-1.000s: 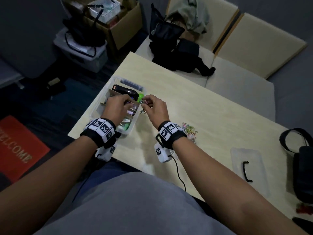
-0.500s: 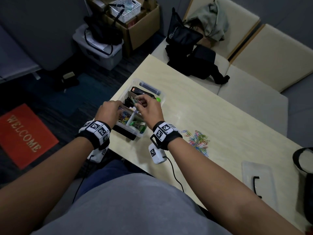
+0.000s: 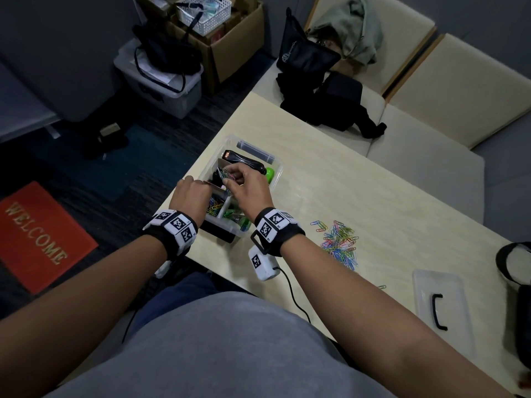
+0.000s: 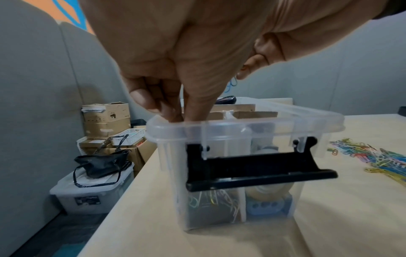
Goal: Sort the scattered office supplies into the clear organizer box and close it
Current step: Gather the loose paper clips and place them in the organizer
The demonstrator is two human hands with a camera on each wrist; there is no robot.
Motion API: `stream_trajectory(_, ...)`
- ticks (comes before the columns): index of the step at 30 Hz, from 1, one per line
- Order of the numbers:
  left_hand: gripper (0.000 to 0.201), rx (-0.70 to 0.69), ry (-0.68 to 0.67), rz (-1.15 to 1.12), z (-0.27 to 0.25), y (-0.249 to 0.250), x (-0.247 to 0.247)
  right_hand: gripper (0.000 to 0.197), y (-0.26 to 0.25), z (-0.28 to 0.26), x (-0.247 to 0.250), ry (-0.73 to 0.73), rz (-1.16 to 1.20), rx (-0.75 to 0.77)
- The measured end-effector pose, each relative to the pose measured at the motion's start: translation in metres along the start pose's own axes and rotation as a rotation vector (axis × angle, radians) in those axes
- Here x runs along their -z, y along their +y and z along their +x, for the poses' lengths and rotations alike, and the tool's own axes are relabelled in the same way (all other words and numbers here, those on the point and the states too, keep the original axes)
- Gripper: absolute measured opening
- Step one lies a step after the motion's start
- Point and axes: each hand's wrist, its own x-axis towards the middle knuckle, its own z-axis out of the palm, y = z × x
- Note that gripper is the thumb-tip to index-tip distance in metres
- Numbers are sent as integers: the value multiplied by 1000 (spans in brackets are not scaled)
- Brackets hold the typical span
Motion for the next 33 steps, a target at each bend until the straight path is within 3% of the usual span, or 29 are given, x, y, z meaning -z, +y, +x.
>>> stream_trajectory(6, 11, 19, -32, -163, 7, -12, 6, 21, -2, 4, -1, 13, 11, -4)
stream_trajectory(12, 11, 177, 166, -394, 12, -25, 6, 20, -4, 3, -15, -17, 41, -6)
stream_trajectory(19, 16, 262, 0, -467, 21, -36, -1, 14, -8, -5, -47, -66, -89, -4)
stream_trajectory(25, 15, 271, -39, -424, 25, -34, 2, 21, -2, -8, -60, -250, -443, 52)
stream_trajectory(33, 11, 284, -54, -402, 26, -32, 3, 13, -7, 0, -61, -469, -618, 9)
